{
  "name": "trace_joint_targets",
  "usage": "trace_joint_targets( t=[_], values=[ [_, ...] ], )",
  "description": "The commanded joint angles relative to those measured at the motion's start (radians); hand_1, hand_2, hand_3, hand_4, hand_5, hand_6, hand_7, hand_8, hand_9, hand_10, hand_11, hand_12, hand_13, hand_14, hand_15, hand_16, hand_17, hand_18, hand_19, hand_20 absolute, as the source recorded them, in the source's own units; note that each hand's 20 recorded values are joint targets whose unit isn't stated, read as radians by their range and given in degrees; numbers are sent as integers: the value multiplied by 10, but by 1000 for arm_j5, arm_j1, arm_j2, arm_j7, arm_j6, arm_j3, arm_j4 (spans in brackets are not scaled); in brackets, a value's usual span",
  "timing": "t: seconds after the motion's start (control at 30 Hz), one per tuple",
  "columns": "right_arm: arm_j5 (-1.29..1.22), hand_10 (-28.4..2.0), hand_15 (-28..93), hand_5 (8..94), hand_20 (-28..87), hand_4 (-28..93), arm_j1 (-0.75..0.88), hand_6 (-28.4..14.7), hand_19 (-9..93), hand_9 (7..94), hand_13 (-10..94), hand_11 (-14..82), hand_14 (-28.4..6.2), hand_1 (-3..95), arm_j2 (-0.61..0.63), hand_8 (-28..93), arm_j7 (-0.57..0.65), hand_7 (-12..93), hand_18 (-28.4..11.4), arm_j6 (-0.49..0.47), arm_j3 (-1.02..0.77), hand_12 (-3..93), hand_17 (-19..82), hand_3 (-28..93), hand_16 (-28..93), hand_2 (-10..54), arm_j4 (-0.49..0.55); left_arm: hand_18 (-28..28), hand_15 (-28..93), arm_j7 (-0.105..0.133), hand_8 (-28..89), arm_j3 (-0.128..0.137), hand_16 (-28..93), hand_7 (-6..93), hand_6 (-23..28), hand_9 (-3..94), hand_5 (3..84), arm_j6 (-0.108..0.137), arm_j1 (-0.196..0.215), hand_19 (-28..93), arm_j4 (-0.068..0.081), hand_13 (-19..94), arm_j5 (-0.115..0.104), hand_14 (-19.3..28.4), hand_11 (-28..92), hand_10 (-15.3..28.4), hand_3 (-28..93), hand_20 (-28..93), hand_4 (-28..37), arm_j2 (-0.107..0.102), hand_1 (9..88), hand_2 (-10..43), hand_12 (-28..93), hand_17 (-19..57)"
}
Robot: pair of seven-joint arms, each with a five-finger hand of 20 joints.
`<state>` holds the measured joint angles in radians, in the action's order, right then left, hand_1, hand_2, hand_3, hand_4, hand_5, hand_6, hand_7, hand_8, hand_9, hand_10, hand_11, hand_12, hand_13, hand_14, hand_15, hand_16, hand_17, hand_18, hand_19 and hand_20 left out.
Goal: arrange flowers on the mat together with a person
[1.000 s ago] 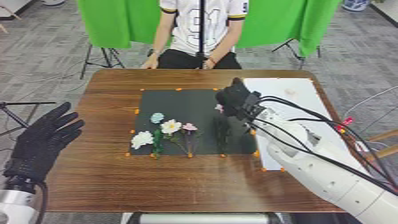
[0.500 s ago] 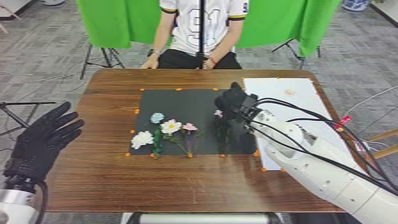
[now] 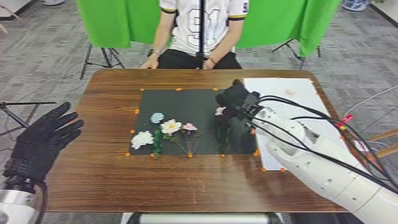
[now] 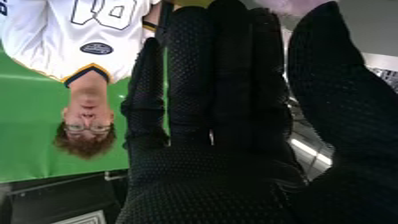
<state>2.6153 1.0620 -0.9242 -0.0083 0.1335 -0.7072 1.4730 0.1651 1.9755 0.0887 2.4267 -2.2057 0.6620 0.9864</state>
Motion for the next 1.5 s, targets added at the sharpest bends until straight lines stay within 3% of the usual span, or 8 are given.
trace_joint_targets(
  t=[0.03, 0.33, 0.57, 0.67, 0.83, 1.03, 1.13, 1.5],
  values=[
    [-7, -62, 576, 559, 427, -283, 10, 43, 614, 703, 582, 279, -57, 399, 22, -30, -13, 471, -154, -28, -33, 409, 211, 781, 273, -95, 41, 227, 279, -9, -78, 4, 35, 151, 42, 292, 331, 2, 15, 450, 4, 235, -1, 153, 180, 126, 703, 119, -264, 2, 244, -6, 196, -80],
    [-143, -81, 569, 522, 423, -278, 170, 30, 618, 611, 546, 351, -65, 342, 38, -116, -14, 397, -159, -111, -227, 289, 202, 853, 258, -74, 170, 227, 278, -16, -77, 9, 36, 151, 42, 292, 331, -6, 14, 450, 4, 235, 1, 153, 179, 127, 702, 119, -264, 4, 244, -6, 195, -81],
    [-649, -127, 413, 434, 365, -236, 524, -16, 540, 469, 399, 262, -96, 262, -12, -146, -5, 309, -178, -273, -685, 255, 146, 862, 218, 47, 425, 227, 278, -12, -77, 23, 35, 150, 43, 292, 331, -7, 24, 450, -5, 235, 5, 153, 180, 127, 703, 119, -264, 20, 244, -6, 196, -81],
    [-893, -134, 347, 416, 336, -230, 655, -23, 507, 441, 364, 229, -103, 252, -70, -134, -29, 279, -185, -386, -874, 255, 131, 850, 232, 60, 489, 227, 278, -10, -77, 28, 36, 150, 43, 292, 332, -6, 30, 449, -7, 235, 4, 153, 180, 127, 704, 119, -264, 26, 243, -7, 196, -80],
    [-1263, -140, 320, 417, 329, -225, 870, -30, 502, 432, 352, 208, -114, 227, -190, -126, -3, 256, -189, -440, -1114, 255, 121, 835, 250, 59, 572, 227, 278, -11, -77, 24, 36, 151, 42, 292, 332, -14, 28, 449, -6, 236, 6, 153, 180, 126, 703, 119, -264, 34, 244, -6, 196, -80],
    [-1480, -143, 313, 434, 328, -216, 1057, -36, 501, 449, 369, 196, -118, 228, -333, -115, 2, 226, -198, -385, -1246, 256, 118, 849, 263, 16, 626, 227, 278, -2, -77, 24, 36, 152, 42, 292, 332, -12, 28, 449, -9, 235, 9, 153, 179, 127, 704, 120, -264, 61, 243, -7, 196, -80],
    [-1504, -141, 310, 442, 327, -220, 1091, -36, 499, 456, 374, 194, -116, 238, -385, -108, 14, 217, -197, -414, -1277, 258, 119, 855, 267, 17, 631, 227, 277, 8, -78, 28, 36, 152, 42, 292, 332, -11, 43, 449, -21, 235, 15, 153, 179, 127, 704, 120, -264, 85, 243, -8, 196, -80],
    [-1484, -141, 298, 447, 325, -222, 1105, -50, 490, 456, 375, 182, -118, 224, -458, -102, 19, 155, -200, -475, -1281, 260, 117, 858, 277, -8, 628, 227, 278, -7, -77, -27, 36, 150, 43, 292, 333, -37, 2, 449, -16, 236, 17, 154, 180, 127, 704, 119, -263, 76, 244, -7, 196, -80]
  ],
)
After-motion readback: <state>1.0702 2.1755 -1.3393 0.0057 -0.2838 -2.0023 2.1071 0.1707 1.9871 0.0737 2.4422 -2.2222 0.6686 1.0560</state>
